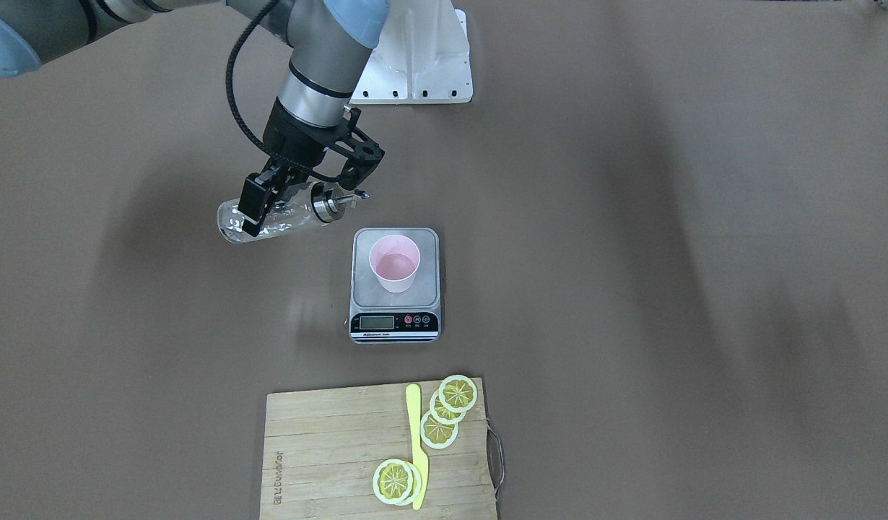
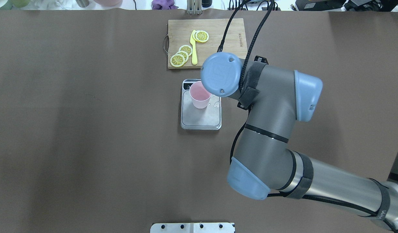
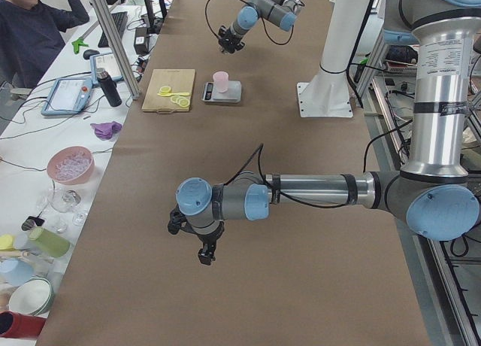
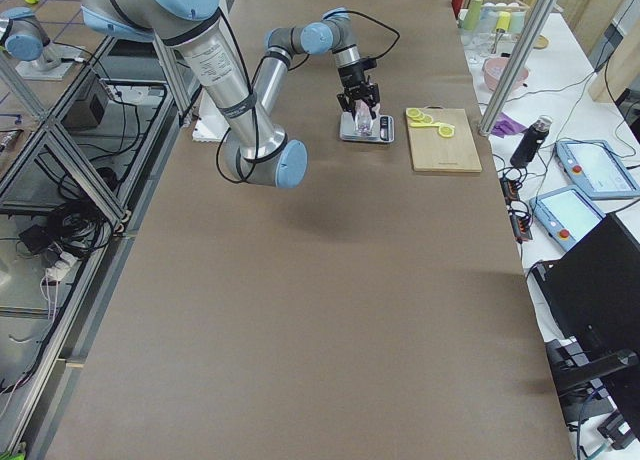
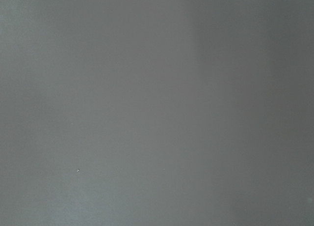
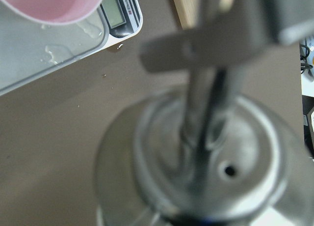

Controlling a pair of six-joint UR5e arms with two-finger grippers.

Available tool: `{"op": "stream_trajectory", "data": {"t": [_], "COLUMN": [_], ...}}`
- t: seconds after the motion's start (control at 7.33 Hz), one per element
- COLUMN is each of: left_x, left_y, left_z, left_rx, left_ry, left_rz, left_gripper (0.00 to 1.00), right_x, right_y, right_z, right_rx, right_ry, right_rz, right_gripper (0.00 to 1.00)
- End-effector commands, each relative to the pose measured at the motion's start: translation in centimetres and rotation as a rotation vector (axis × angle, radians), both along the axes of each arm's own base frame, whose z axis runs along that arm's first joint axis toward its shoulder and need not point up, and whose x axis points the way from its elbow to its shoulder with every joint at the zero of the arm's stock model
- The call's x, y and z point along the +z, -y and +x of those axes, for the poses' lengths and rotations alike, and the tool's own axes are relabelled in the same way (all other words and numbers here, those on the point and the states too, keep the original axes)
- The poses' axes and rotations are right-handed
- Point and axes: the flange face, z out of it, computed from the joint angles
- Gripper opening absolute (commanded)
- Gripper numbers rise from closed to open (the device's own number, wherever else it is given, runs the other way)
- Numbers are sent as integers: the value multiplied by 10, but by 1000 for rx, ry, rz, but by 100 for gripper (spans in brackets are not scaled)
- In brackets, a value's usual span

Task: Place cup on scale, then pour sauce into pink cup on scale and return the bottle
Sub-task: 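Turn the bottle upright and carry it back toward its spot with the right gripper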

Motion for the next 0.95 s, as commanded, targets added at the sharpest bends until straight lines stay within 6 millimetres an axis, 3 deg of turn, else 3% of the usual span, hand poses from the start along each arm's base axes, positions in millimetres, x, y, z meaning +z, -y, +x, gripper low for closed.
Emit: {"op": "stream_trajectory", "data": {"t": [0.0, 0.41, 0.82], "left_x": [0, 0, -1], "left_y": [0, 0, 0], "left_z": [0, 0, 0], "left_rx": [1, 2, 2], "left_ry": [0, 0, 0], "left_rz": [2, 4, 7], "left_gripper": [99, 99, 99], "right_x": [20, 65, 101], "right_y": [24, 37, 34], "right_z": [42, 89, 116], "right_rx": [10, -26, -67], "right_ry": [228, 464, 604], "right_rz": [-53, -68, -34], "right_gripper": [0, 0, 0]}}
